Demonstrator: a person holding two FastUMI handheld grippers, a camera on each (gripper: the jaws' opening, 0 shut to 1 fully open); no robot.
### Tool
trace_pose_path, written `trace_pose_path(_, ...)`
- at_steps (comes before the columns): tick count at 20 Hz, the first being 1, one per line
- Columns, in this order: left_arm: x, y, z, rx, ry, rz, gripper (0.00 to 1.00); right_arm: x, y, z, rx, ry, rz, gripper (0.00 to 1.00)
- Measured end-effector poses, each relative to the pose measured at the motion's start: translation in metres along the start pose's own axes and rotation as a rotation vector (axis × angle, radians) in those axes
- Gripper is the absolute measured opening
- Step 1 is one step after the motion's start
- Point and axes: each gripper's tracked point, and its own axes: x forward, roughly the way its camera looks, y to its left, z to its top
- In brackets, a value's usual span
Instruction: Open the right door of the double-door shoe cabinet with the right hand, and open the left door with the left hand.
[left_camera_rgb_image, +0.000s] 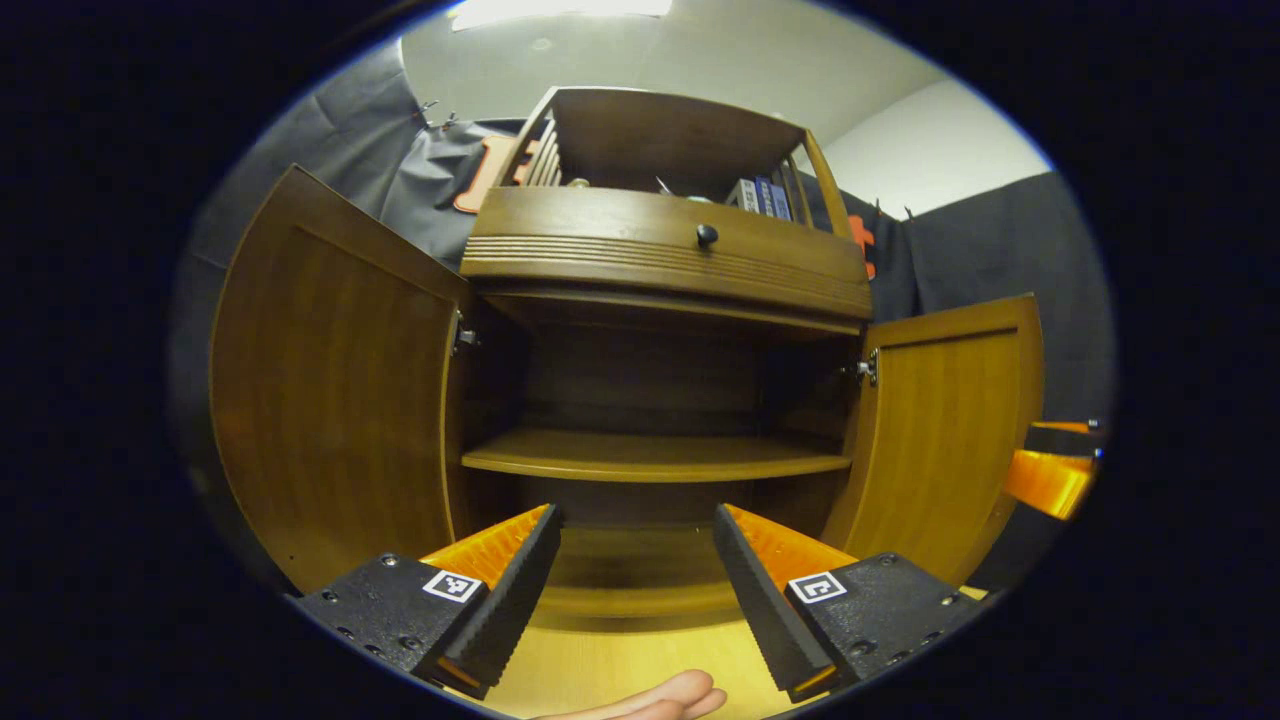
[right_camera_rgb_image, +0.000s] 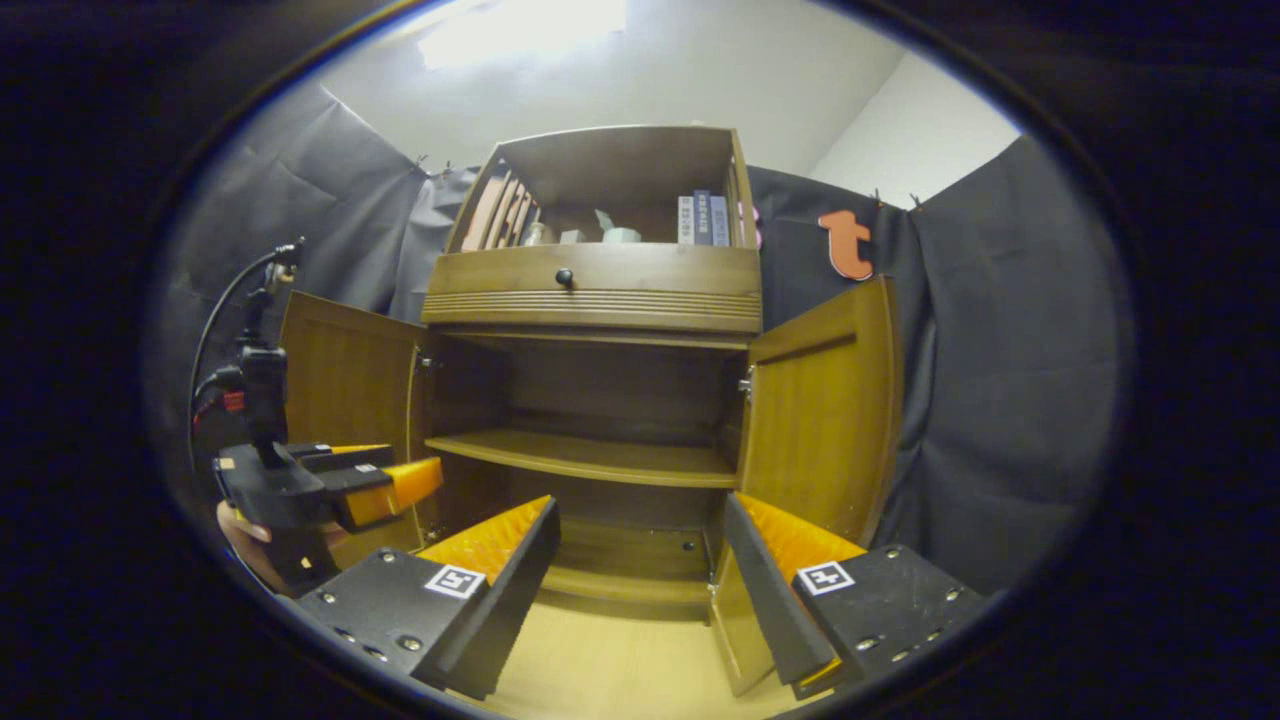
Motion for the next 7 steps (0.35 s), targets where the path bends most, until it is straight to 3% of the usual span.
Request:
trace_pose_path(3, 0.011, -0.001, -0.007, 0.040, 0.010, -0.050, 0.92, 0.021, 0.007, -0.011, -0.036, 0.001, -0.021, 0.98)
trace_pose_path(6, 0.017, 0.005, -0.007, 0.046, 0.015, -0.041, 0.96, 0.042, 0.018, -0.028, -0.029, 0.021, -0.014, 0.98)
trace_pose_path(7, 0.017, 0.007, -0.006, 0.045, 0.011, -0.044, 0.92, 0.049, 0.023, -0.032, -0.016, 0.029, -0.006, 0.98)
